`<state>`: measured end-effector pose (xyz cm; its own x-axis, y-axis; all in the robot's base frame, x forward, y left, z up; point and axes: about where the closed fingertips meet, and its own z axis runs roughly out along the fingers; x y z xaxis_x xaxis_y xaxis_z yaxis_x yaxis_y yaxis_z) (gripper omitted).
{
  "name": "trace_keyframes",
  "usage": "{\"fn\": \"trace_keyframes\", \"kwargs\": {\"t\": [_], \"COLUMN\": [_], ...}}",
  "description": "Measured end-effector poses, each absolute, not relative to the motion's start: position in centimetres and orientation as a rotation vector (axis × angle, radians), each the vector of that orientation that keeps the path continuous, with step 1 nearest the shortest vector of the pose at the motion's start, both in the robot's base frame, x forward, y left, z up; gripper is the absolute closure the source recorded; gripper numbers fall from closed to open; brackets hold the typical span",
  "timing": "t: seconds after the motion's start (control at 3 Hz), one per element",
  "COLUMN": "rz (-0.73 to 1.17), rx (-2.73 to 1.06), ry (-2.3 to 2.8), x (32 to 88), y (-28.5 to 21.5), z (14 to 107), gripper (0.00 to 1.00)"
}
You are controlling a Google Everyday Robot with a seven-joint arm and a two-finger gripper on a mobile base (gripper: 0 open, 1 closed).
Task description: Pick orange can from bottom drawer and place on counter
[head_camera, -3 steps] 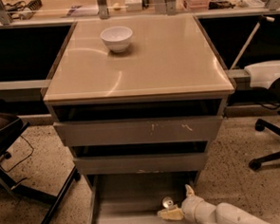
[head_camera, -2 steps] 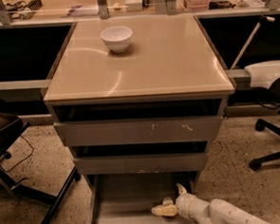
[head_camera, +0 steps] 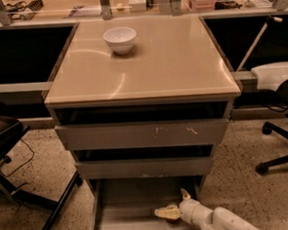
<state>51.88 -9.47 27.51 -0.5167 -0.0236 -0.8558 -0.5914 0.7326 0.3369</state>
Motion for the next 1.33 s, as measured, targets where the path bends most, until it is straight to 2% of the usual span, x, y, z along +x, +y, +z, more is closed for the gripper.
{"fn": "trace_keyframes", "kwargs": {"t": [0.67,1.33], "rz": [0.639,0.687], "rx": [-0.366,-0.376], "ry": [1.970,2.028], "x": [52.4,51.3], "y": [-13.0,-12.1], "z": [26.3,24.2], "gripper": [0.00,0.00]}}
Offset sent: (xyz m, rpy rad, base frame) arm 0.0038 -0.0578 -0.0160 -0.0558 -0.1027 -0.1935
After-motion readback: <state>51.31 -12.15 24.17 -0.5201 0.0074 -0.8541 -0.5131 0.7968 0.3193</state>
